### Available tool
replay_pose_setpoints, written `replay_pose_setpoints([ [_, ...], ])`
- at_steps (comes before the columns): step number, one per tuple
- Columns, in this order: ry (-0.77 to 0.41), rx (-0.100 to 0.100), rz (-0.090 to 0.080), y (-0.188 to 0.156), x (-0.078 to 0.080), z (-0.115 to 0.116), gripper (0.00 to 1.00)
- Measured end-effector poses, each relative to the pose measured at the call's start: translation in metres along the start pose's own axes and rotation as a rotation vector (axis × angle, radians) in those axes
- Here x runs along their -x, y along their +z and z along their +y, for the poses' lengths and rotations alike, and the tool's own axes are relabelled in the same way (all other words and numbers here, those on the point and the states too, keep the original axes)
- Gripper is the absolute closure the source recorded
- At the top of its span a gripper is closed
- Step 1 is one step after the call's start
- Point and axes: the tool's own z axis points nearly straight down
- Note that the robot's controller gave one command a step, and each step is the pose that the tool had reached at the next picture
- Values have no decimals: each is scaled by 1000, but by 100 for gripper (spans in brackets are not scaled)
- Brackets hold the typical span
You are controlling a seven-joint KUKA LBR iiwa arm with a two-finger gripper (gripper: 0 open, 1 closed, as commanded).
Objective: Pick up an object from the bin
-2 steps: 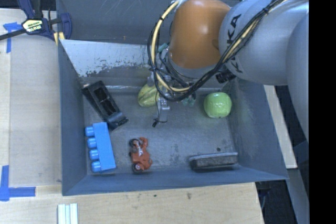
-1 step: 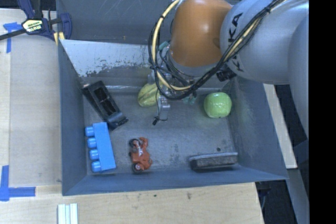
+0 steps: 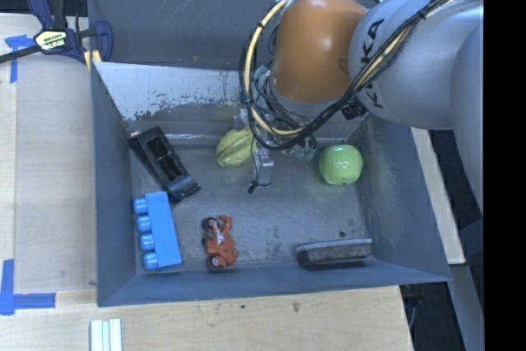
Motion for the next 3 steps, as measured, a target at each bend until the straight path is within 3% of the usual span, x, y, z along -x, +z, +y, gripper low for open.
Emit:
replay_pose_setpoints([
  [1,-44,-2,1,37,4,-31,0],
  [2,-90,-1,-1,48,9,-41,0],
  [3,-248,-2,-8,50,16,-42,0],
])
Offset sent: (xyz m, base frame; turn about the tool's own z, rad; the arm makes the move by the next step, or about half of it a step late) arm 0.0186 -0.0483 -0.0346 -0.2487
